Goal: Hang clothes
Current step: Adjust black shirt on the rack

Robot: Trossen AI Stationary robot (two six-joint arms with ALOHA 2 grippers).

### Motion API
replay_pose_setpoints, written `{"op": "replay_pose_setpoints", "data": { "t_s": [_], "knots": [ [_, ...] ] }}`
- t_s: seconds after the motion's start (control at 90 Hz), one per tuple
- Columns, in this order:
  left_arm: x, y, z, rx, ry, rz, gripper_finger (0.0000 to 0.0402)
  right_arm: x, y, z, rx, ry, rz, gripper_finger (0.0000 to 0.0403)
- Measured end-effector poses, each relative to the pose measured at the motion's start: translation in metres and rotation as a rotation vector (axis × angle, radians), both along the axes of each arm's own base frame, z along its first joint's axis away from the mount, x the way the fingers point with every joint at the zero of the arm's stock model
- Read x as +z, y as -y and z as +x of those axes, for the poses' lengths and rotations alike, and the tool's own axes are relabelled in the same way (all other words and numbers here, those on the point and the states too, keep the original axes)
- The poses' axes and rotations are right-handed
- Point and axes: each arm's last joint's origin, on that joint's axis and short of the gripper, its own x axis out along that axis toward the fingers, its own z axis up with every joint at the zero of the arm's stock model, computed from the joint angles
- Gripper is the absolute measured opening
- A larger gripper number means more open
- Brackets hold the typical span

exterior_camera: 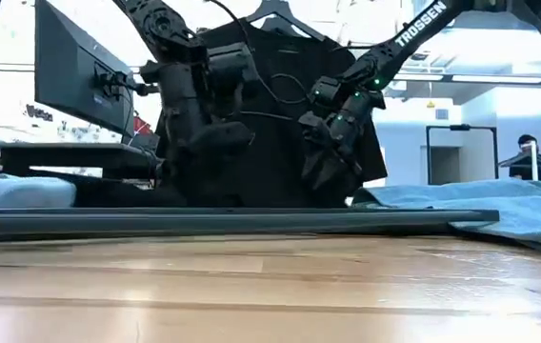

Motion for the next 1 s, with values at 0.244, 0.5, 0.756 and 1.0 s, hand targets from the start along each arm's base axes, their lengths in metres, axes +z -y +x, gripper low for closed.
{"op": "replay_pose_setpoints", "data": {
  "t_s": [0.244,0.5,0.756,1.0],
  "knots": [
    [-0.001,0.052,-0.001,-0.125,-0.035,-0.025,0.0123,-0.01,0.018,-0.015,-0.057,-0.02,0.012,0.0191],
    [-0.002,0.074,-0.007,-0.106,-0.078,-0.056,0.0123,-0.004,0.059,-0.043,-0.171,0.025,-0.037,0.0191],
    [-0.001,0.073,-0.007,-0.102,-0.081,-0.057,0.0123,0.04,0.112,-0.076,-0.331,0.117,-0.139,0.0191],
    [0.034,0.047,-0.017,-0.027,0.01,-0.017,0.0123,0.086,0.116,-0.075,-0.214,0.207,-0.12,0.0191]
  ]
}}
